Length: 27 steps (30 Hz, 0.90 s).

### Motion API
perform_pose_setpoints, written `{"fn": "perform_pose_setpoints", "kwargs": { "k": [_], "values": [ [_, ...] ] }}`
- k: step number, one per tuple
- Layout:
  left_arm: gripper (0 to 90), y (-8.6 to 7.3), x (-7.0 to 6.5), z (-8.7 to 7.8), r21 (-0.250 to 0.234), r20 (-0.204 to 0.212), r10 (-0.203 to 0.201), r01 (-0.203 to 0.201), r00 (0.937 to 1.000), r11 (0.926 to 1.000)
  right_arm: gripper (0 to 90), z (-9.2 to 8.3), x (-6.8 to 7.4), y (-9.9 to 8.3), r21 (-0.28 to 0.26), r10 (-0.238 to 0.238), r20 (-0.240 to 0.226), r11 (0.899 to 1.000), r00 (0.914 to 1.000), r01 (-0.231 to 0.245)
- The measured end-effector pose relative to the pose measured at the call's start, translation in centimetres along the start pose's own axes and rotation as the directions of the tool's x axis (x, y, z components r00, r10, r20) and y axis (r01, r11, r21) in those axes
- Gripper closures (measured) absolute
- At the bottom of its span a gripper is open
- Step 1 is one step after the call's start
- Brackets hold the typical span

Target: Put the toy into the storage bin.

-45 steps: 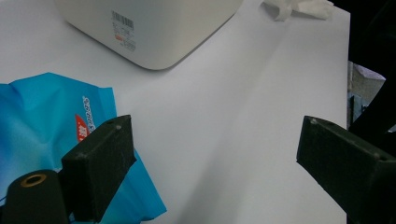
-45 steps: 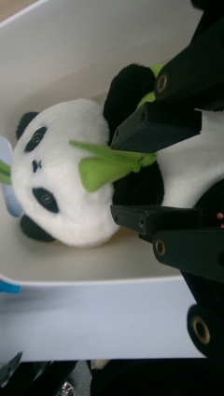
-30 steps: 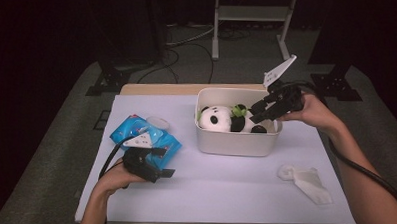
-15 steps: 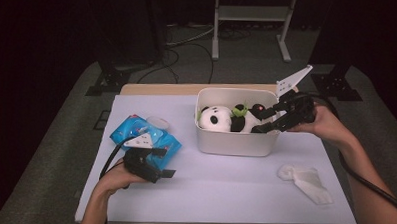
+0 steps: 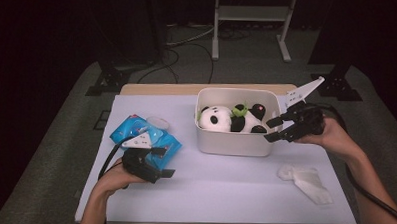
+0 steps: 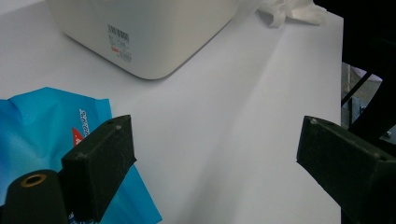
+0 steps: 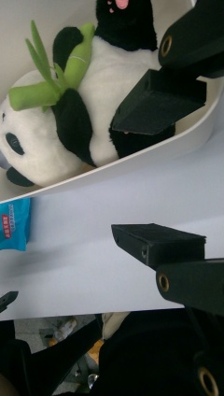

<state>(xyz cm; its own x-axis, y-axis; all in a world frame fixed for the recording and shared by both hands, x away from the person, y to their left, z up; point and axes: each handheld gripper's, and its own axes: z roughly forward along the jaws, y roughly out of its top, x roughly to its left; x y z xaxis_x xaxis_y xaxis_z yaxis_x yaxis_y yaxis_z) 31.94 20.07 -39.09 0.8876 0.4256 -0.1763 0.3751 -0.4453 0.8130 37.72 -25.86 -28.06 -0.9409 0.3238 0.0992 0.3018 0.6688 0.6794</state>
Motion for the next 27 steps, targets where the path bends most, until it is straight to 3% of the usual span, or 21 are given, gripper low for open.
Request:
{"fn": "perform_pose_setpoints", "kwargs": {
  "k": [27],
  "values": [
    [10.6, 0.5, -0.5, -0.2, -0.011, 0.001, 0.025, -0.025, 0.9997, 0.9996, 40.9, 0.2, 1.0, -3.7, -0.021, 0.077, 0.008, 0.997, 0.9970, -0.077]
  ]
}}
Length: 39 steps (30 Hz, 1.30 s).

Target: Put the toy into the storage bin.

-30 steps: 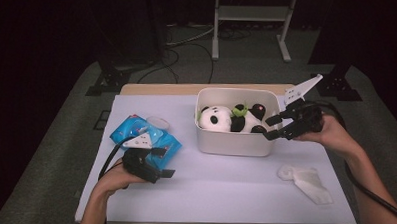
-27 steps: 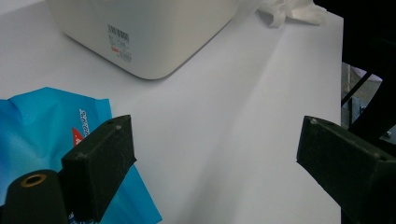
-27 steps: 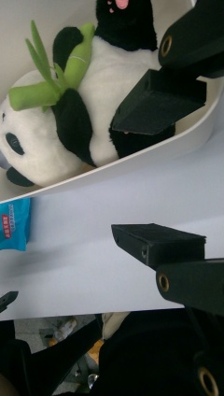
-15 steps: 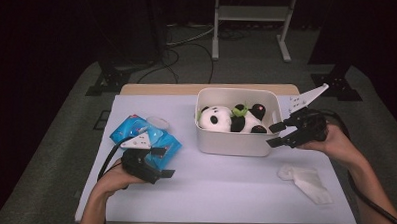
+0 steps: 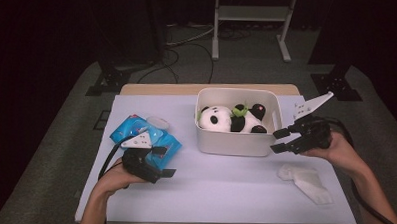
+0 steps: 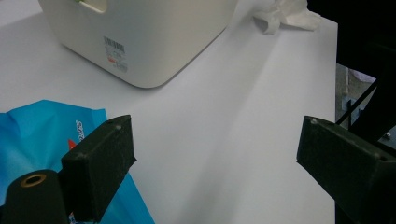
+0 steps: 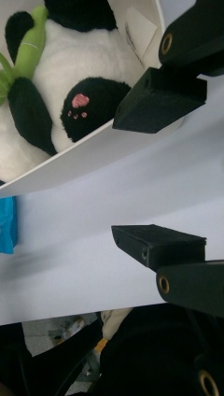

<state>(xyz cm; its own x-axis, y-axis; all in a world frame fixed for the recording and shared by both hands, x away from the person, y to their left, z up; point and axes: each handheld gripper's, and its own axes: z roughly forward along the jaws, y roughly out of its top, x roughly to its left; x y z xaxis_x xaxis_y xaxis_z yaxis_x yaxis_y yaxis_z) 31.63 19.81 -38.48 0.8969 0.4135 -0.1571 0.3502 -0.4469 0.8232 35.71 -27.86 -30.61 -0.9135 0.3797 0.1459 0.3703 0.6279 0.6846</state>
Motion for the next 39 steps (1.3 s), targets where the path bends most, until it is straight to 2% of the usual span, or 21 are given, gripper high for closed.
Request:
{"fn": "perform_pose_setpoints", "kwargs": {
  "k": [9, 22, 39],
  "values": [
    [10.6, -0.1, -0.1, 0.2, 0.008, 0.002, 0.000, 0.000, 1.0000, 1.0000, 40.3, 0.2, 0.1, -1.6, -0.012, 0.022, 0.007, 1.000, 0.9997, -0.021],
    [10.6, -0.2, -0.2, 0.5, 0.014, 0.004, -0.005, 0.005, 1.0000, 0.9999, 39.8, 0.2, 0.0, -4.7, -0.027, 0.076, 0.017, 0.997, 0.9969, -0.076],
    [10.6, 0.0, -0.5, 0.8, 0.008, 0.010, 0.007, -0.007, 0.9999, 0.9999, 38.8, 0.8, 0.1, -8.8, -0.030, 0.158, 0.024, 0.987, 0.9871, -0.158]
  ]
}}
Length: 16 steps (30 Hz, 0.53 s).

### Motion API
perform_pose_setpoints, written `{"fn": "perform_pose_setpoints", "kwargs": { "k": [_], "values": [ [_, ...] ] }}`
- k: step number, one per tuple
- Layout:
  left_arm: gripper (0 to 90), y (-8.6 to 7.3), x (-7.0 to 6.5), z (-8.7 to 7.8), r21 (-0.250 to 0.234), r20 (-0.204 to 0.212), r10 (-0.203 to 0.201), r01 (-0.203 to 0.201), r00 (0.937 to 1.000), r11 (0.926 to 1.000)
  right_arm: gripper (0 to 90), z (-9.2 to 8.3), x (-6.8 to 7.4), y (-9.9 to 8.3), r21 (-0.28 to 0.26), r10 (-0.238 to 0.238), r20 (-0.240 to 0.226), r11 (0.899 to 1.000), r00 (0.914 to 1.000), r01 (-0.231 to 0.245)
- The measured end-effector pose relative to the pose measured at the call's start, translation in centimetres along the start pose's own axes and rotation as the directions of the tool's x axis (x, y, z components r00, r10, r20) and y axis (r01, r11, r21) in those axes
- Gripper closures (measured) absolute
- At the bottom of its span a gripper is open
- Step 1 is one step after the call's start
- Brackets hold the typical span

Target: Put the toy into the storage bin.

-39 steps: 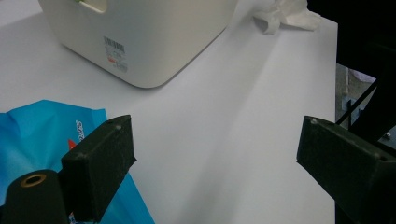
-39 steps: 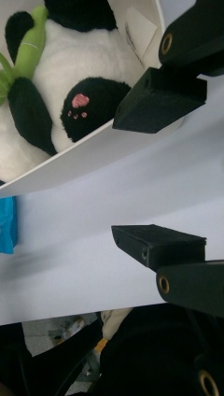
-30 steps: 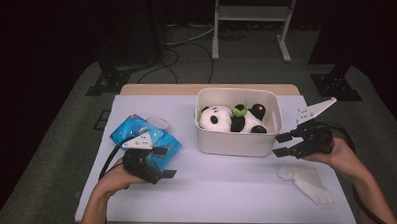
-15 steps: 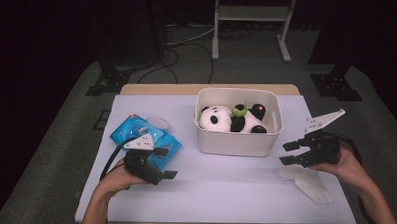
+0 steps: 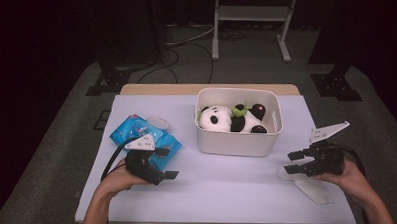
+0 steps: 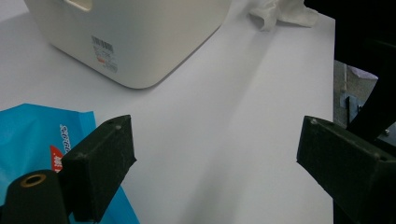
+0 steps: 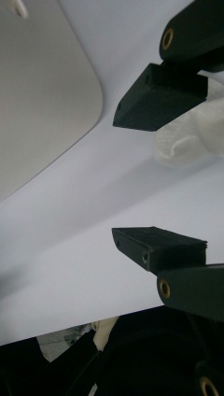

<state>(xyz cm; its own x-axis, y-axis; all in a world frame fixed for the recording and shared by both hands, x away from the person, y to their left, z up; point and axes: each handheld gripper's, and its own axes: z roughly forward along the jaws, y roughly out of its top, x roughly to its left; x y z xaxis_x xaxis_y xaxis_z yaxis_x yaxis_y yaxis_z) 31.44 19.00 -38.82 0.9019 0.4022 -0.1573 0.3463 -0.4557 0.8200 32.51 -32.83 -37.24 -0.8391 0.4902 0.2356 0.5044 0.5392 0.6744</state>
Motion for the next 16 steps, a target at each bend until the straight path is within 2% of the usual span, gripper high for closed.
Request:
{"fn": "perform_pose_setpoints", "kwargs": {
  "k": [7, 16],
  "values": [
    [10.6, -0.2, 0.1, 0.2, 0.006, -0.001, -0.006, 0.006, 1.0000, 1.0000, 38.1, -0.3, -0.2, -1.9, -0.014, 0.037, 0.009, 0.999, 0.9993, -0.037],
    [10.6, -0.2, 0.1, 0.4, 0.008, 0.005, -0.007, 0.007, 1.0000, 0.9999, 36.8, -0.7, 0.0, -3.7, -0.059, 0.075, 0.018, 0.995, 0.9970, -0.074]
  ]
}}
